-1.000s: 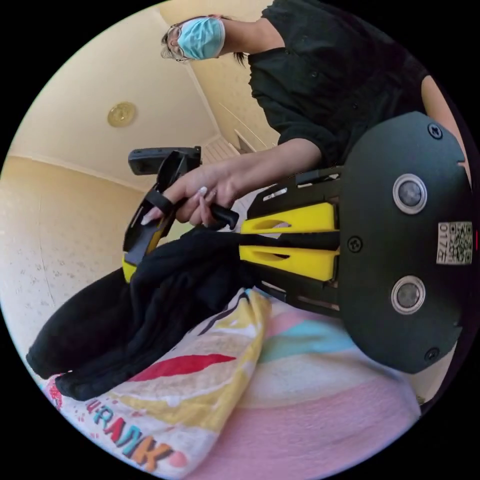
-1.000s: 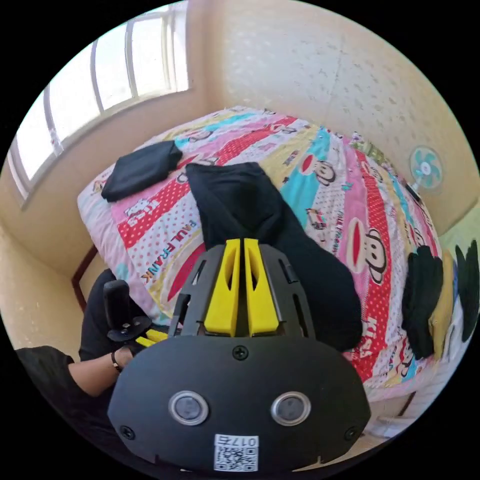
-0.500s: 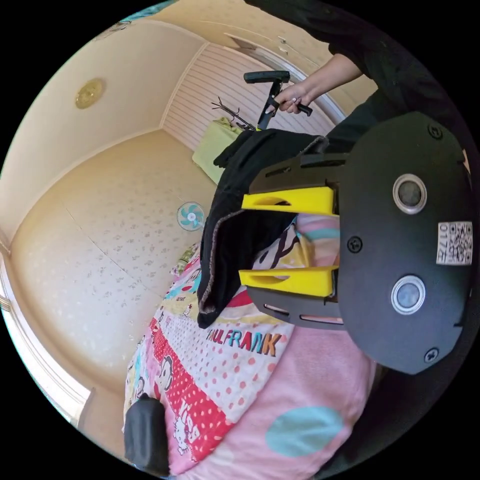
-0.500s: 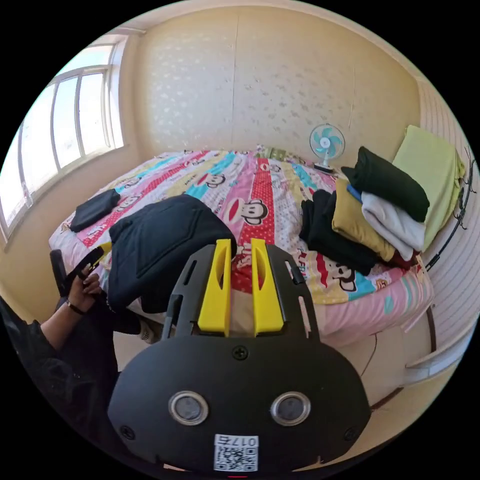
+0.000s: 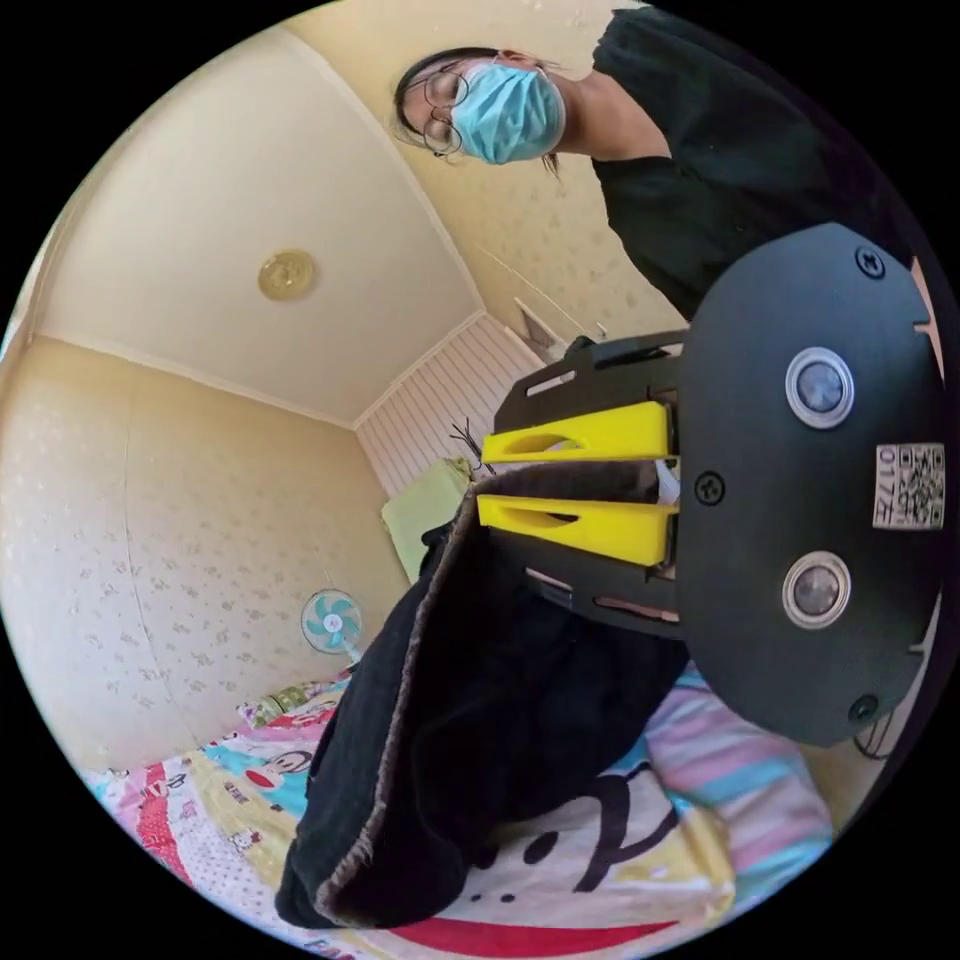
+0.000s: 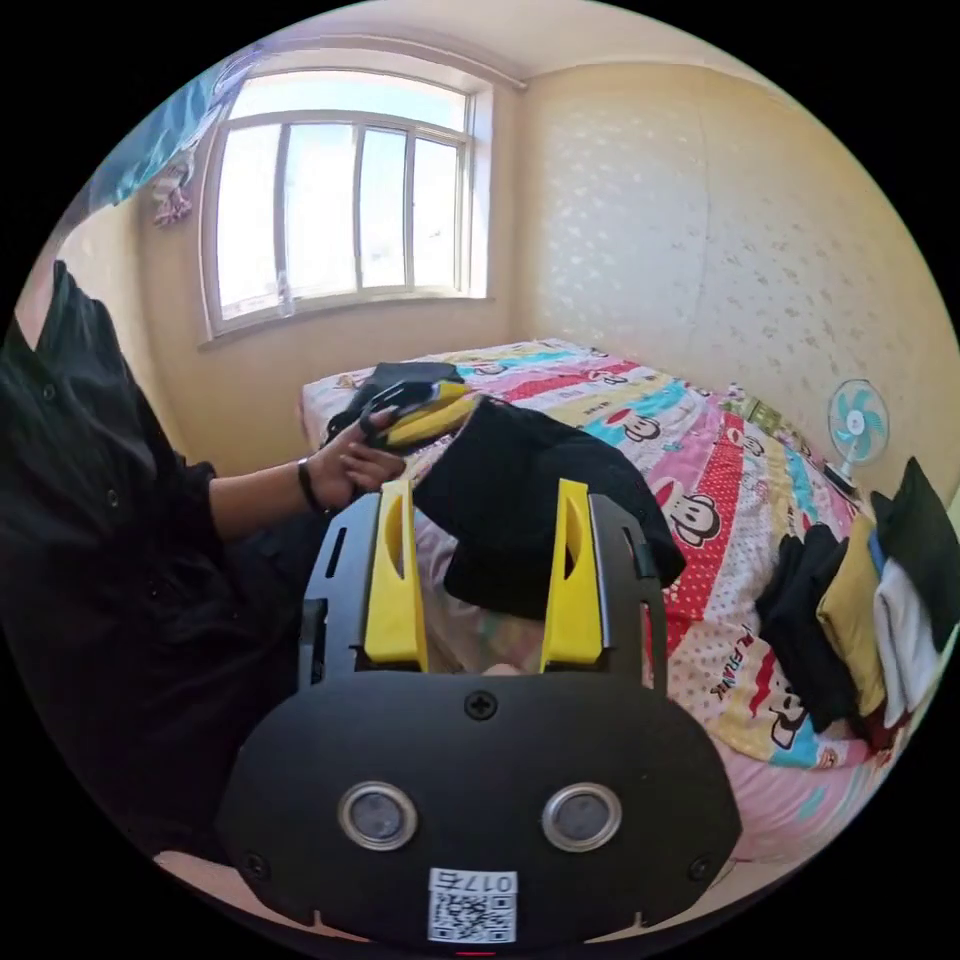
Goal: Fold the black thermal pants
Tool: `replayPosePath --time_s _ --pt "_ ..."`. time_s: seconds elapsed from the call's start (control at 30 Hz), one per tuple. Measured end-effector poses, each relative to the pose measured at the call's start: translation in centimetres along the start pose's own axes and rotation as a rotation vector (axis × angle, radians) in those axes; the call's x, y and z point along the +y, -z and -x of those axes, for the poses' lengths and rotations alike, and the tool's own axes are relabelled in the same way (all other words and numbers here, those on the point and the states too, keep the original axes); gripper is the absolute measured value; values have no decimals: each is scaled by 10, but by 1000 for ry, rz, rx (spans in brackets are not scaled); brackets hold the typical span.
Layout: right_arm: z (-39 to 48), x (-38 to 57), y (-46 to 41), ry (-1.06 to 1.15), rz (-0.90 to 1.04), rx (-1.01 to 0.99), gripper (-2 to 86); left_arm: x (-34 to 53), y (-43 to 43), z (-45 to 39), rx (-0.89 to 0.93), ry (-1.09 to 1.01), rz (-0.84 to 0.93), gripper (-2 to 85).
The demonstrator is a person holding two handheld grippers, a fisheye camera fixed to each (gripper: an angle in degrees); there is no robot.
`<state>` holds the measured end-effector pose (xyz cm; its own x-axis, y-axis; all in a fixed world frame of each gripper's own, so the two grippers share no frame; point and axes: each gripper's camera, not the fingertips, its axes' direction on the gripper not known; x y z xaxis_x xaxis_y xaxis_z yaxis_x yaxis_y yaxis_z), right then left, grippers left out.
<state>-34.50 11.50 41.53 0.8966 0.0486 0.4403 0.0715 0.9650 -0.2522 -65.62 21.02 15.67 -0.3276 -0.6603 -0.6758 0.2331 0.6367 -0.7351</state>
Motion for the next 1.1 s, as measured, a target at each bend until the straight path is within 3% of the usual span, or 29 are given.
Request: replayPosePath --time_s 0.13,0.23,0.4,0.5,0.57,0.67,0.8,0.9,1.03,1.1 --pt "27 -34 -50 32 74 39 186 -11 -45 -10 -95 -53 36 81" --pt "33 -61 -85 -77 82 232 145 -2 -62 -16 -130 -72 99 85" --pt "19 -110 -21 -173 -97 321 68 32 -22 -42 -90 -150 156 67" --pt "30 -160 42 -102 -228 480 62 68 34 -68 -345 -234 97 79" --pt "31 -189 87 -103 -337 483 59 113 68 -92 -668 -333 -66 116" --pt "35 -230 163 -75 -494 444 56 155 69 -103 -878 -407 -147 162" --pt "42 -260 251 -52 -642 392 54 159 20 -115 -835 -538 -62 197" --pt "46 -263 307 -64 -721 328 53 154 -32 -152 -656 -749 -93 188" --pt "54 -244 392 -89 -904 405 54 131 -81 -218 -619 -831 -265 168" --pt "46 -234 444 -59 -1050 420 55 117 -83 -253 -503 -879 -394 157"
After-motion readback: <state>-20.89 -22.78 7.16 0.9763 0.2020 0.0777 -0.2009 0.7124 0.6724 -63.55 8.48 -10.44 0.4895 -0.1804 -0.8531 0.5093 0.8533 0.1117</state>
